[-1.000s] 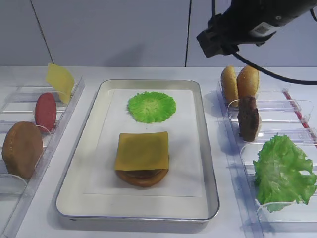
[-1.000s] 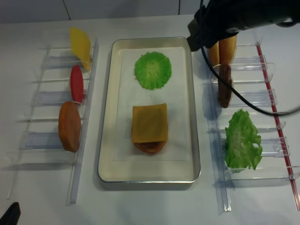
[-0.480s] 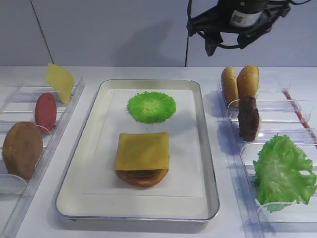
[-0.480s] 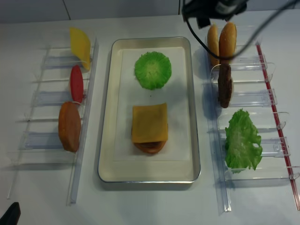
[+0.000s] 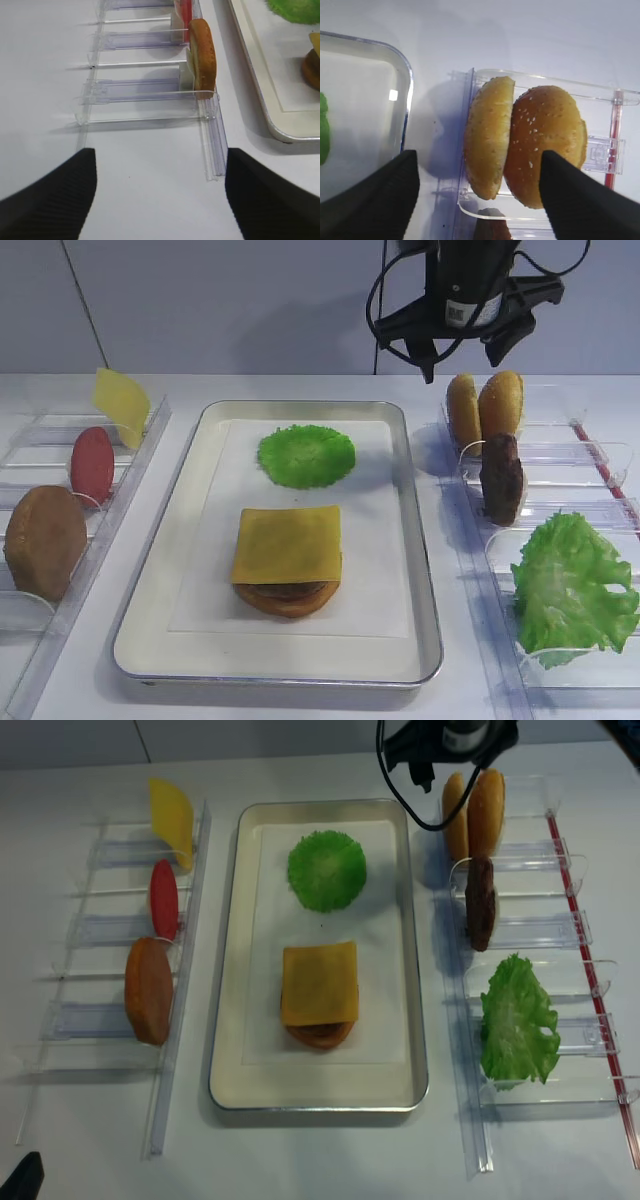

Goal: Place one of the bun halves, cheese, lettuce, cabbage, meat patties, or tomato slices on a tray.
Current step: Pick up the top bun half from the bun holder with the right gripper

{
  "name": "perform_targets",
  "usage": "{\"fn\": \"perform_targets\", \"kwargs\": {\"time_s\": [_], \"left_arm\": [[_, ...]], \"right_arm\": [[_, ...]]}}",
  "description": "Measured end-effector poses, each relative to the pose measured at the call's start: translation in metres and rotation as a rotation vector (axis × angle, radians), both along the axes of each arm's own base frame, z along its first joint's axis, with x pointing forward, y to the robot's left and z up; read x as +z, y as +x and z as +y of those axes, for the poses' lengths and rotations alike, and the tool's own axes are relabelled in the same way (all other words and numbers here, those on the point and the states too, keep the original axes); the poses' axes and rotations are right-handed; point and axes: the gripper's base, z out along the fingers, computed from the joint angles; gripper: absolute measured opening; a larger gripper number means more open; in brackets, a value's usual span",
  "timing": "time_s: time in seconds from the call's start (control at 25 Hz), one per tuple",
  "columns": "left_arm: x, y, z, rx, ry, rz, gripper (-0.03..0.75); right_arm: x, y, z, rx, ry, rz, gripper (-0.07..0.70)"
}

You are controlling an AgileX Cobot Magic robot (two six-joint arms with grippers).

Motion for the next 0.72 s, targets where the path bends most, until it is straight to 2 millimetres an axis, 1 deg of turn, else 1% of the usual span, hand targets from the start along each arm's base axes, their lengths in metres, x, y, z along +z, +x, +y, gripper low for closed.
{"fn": "perform_targets", "kwargs": {"time_s": [0.12, 0.28, 0.4, 0.56, 0.72], "left_arm": [[0.000, 0.000, 0.000, 0.000, 0.000, 0.000, 0.493], [0.000, 0.000, 0.000, 0.000, 0.000, 0.000, 0.493], [0.000, 0.000, 0.000, 0.000, 0.000, 0.000, 0.493], [0.000, 0.000, 0.000, 0.000, 0.000, 0.000, 0.493], [0.000, 0.000, 0.000, 0.000, 0.000, 0.000, 0.493]], "right_arm": [[-0.010, 0.003, 0.001, -0.030, 0.000, 0.016, 0.504], [-0.018, 0.008, 0.002, -0.069, 0.006, 0.022, 0.492], [-0.025, 0.013, -0.004, -0.126, 0.022, 0.035, 0.491], [-0.027, 0.018, -0.014, -0.168, 0.051, 0.035, 0.488], [-0.028, 0.019, -0.013, -0.169, 0.073, 0.031, 0.480]]}}
